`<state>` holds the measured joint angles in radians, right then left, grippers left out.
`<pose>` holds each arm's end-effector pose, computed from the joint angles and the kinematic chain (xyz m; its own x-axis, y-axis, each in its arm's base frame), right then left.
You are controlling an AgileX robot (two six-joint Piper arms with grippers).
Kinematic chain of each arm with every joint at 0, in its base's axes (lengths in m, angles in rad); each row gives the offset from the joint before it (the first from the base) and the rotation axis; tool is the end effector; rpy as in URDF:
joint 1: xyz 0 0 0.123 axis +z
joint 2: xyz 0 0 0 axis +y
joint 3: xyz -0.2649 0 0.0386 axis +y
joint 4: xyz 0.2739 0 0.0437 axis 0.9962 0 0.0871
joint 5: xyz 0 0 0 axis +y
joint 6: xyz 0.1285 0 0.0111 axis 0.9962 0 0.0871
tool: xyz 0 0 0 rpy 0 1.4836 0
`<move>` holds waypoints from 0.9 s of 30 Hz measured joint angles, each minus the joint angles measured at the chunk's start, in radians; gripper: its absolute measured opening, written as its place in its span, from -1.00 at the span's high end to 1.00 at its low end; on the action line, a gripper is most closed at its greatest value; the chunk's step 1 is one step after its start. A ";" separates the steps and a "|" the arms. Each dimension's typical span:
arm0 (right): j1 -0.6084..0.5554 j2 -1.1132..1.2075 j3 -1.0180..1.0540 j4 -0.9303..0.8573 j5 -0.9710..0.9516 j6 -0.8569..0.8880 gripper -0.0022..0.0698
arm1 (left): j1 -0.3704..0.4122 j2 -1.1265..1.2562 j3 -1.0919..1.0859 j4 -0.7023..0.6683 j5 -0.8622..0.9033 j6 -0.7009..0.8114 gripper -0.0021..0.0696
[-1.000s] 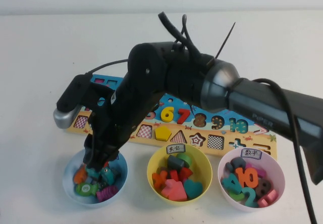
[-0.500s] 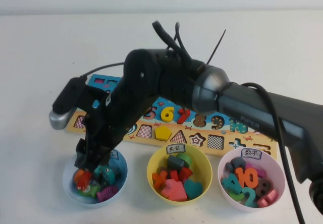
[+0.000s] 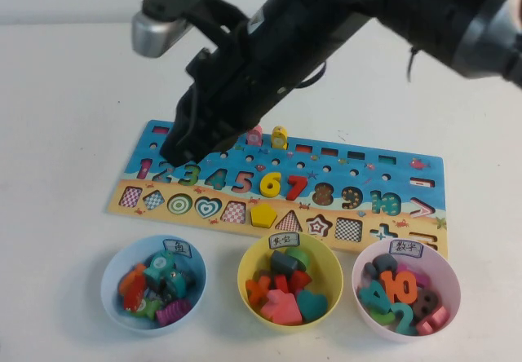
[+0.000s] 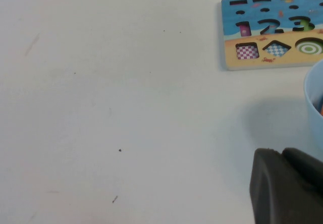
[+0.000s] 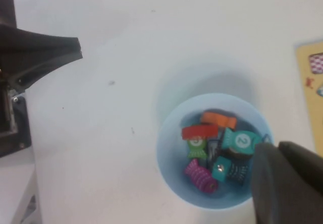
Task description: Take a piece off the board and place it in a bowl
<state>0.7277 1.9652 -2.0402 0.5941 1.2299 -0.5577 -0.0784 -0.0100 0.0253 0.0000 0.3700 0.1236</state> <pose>0.3027 0.3608 0.3243 -0.3391 -0.6767 -0.6535 -0.9407 0.2363 0.2435 0.1321 -0.0104 0.1604 -0.2809 0.1457 -0.9486 0.1138 0.9865 0.1178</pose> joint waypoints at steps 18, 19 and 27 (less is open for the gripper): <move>-0.086 -0.641 0.722 -0.016 -0.210 -0.263 0.98 | 0.000 0.000 0.000 0.000 0.000 0.000 0.96; -0.105 -0.677 0.744 -0.051 -0.209 -0.263 0.98 | 0.000 0.000 0.000 0.000 0.000 0.000 0.96; -0.193 -1.044 1.011 -0.200 -0.472 -0.261 0.98 | 0.000 0.000 0.000 0.000 0.000 0.000 0.96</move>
<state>0.5343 0.9214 -1.0297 0.3941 0.7576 -0.8182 -0.0784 -0.0100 0.0253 0.0000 0.3700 0.1236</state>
